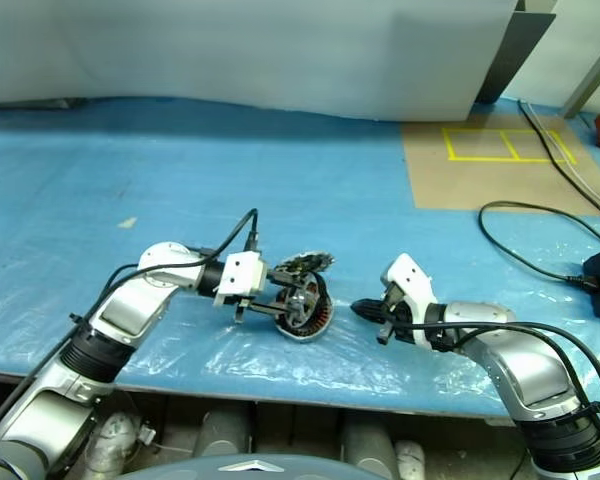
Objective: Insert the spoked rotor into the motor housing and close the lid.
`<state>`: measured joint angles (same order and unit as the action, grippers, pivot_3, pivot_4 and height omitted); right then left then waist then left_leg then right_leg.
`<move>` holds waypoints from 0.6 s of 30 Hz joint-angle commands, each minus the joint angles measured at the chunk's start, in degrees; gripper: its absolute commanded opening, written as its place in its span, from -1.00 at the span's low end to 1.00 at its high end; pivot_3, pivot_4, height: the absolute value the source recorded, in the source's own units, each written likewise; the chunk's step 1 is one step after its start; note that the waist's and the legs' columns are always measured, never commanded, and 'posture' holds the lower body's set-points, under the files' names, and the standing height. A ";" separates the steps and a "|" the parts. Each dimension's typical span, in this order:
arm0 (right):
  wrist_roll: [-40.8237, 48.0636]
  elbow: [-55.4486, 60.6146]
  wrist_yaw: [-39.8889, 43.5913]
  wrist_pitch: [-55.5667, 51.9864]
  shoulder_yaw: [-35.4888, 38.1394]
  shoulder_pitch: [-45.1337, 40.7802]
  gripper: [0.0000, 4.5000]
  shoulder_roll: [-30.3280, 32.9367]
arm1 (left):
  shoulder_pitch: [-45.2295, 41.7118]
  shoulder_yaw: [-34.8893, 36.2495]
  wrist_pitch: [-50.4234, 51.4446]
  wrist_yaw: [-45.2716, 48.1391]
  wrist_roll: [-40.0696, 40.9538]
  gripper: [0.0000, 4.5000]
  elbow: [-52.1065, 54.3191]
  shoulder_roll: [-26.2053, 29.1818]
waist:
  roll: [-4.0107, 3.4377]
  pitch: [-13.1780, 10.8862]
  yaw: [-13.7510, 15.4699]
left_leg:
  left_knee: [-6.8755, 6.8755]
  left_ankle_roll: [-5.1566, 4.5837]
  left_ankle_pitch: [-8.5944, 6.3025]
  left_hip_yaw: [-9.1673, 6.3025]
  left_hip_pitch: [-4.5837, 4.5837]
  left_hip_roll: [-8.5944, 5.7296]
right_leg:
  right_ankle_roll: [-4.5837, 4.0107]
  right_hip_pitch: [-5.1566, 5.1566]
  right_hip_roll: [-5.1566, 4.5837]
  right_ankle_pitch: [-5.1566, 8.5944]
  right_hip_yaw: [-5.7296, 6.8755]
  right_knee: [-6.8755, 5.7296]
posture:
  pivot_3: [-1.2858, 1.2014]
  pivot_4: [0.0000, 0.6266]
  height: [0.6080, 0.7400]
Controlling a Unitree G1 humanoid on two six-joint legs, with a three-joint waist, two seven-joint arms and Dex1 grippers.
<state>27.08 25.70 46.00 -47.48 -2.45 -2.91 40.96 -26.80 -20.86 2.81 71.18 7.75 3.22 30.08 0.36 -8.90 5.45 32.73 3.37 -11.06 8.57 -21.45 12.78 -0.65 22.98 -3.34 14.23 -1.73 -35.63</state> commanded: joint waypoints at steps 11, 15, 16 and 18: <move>0.43 1.09 -0.07 0.59 -0.16 0.13 -1.00 0.11 | -0.87 1.12 1.11 2.09 2.70 -0.35 2.86 2.56 | -0.02 0.01 -0.01 | 0.00 0.00 0.00 0.00 0.01 0.00 | 0.00 0.00 0.01 0.00 0.00 -0.01 | 0.03 -0.52 1.00; 0.25 0.77 0.02 0.83 -0.47 0.22 -1.00 0.10 | -1.41 2.27 3.77 1.47 5.70 -0.35 4.45 1.24 | -0.02 0.01 0.04 | 0.00 0.00 0.00 0.00 -0.01 0.00 | 0.00 0.00 0.00 0.00 0.00 0.00 | 0.03 -0.52 1.00; 0.20 0.69 0.07 0.91 -0.53 0.27 -1.00 0.15 | -1.48 2.31 4.02 1.42 5.96 -0.35 4.58 1.11 | -0.02 0.01 0.05 | 0.00 0.00 0.00 0.00 -0.01 0.00 | 0.00 0.00 0.00 0.00 0.00 0.00 | 0.03 -0.52 1.00; 0.08 0.60 0.16 1.05 -0.63 0.33 -1.00 0.25 | -1.59 2.17 3.81 1.56 5.83 -0.35 4.53 1.21 | -0.02 0.01 0.06 | 0.00 0.00 0.00 0.00 -0.02 -0.01 | 0.00 0.00 -0.01 0.00 0.00 0.00 | 0.03 -0.52 1.00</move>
<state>26.96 25.63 45.93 -47.35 -3.02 -2.62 40.94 -27.27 -20.31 6.83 72.74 12.31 5.54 31.23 0.34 -8.89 5.51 32.73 3.37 -11.06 8.57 -21.47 12.78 -0.65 22.98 -3.34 14.23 -1.73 -35.63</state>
